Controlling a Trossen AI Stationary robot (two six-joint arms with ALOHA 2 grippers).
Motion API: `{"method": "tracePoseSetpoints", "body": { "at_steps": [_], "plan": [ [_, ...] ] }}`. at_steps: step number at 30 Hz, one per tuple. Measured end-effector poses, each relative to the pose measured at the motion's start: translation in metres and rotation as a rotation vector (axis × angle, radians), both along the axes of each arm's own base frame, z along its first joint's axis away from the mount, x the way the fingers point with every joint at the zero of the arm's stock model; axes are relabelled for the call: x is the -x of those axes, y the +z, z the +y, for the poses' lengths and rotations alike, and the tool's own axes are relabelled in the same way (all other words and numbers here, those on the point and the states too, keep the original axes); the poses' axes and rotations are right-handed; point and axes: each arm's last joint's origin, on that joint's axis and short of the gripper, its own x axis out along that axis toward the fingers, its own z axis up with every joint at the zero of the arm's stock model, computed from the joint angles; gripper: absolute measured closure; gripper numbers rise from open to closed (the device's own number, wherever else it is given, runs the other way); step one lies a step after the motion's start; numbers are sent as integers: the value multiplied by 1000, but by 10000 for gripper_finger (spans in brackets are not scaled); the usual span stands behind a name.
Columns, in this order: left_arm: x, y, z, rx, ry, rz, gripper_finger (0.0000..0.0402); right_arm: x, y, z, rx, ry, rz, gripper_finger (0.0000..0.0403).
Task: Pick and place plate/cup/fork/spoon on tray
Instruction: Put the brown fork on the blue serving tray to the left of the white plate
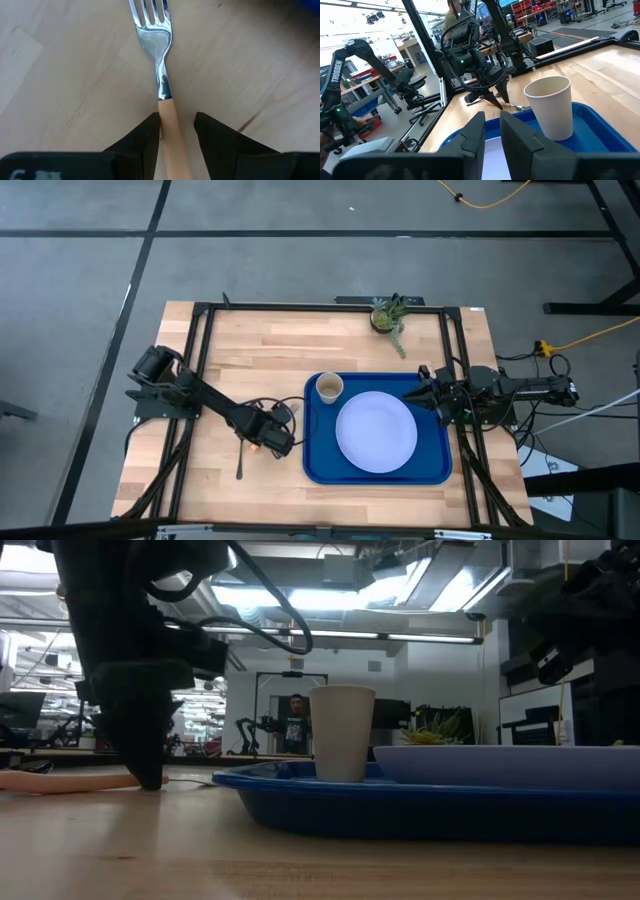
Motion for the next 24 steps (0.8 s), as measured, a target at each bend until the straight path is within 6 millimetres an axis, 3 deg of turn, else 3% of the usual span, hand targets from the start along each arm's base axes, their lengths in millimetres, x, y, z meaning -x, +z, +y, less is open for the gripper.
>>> {"method": "tracePoseSetpoints", "body": {
  "at_steps": [9,16,24],
  "plan": [
    [1,2,0,11,-2,-1,283,0,0,0,-1,-1,1,338],
    [1,1,0,46,26,3,366,0,0,0,-3,-1,1,338],
    [1,1,0,77,95,-2,366,0,0,0,-29,-1,6,338]
  ]
}}
